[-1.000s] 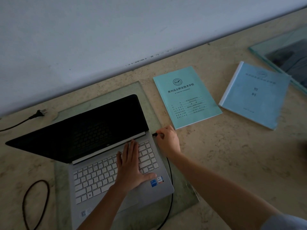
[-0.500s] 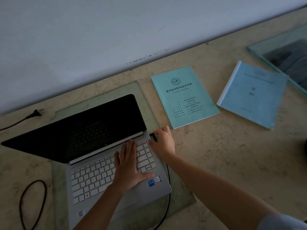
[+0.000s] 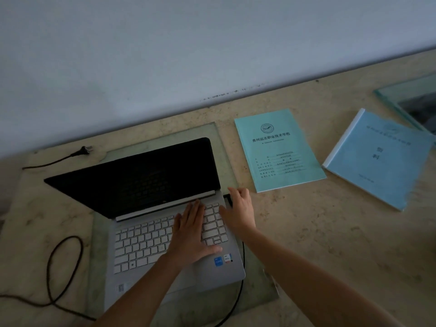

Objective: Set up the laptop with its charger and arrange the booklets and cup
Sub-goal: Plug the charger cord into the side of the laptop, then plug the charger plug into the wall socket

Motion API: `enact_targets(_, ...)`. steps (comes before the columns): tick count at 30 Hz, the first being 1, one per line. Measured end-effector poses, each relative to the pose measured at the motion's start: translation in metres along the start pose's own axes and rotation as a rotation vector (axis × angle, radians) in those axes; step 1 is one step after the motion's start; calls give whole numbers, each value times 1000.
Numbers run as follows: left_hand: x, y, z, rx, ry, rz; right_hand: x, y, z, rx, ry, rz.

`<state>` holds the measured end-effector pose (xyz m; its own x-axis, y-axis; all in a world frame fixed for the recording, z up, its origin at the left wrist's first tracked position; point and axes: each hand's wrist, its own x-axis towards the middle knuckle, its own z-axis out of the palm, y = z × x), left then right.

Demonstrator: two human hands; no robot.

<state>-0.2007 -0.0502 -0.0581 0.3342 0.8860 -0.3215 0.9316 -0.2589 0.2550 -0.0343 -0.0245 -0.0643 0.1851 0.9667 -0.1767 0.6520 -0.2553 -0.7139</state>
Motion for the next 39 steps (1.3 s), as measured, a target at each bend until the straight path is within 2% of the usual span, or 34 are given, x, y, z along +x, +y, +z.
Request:
enact_targets(4,-17,-8,-5,3,55,8,-15,-13,-5,23,-20,-58)
enact_targets(10,-65,-27,-24,-29,197,-80,-48,-40,-4,-36,-60,-200)
enact_targets(18,-174,-90,-27,-150,370,-278,-118,-109,45,-102,-168,-420)
enact_targets(31,-410,-246,-23,-133,592,-542,-263,-252,196,-128,-363,-701)
enact_targets(39,-524,-334,-25,-138,684,-618,-332,-320,286,-139,-367,-774)
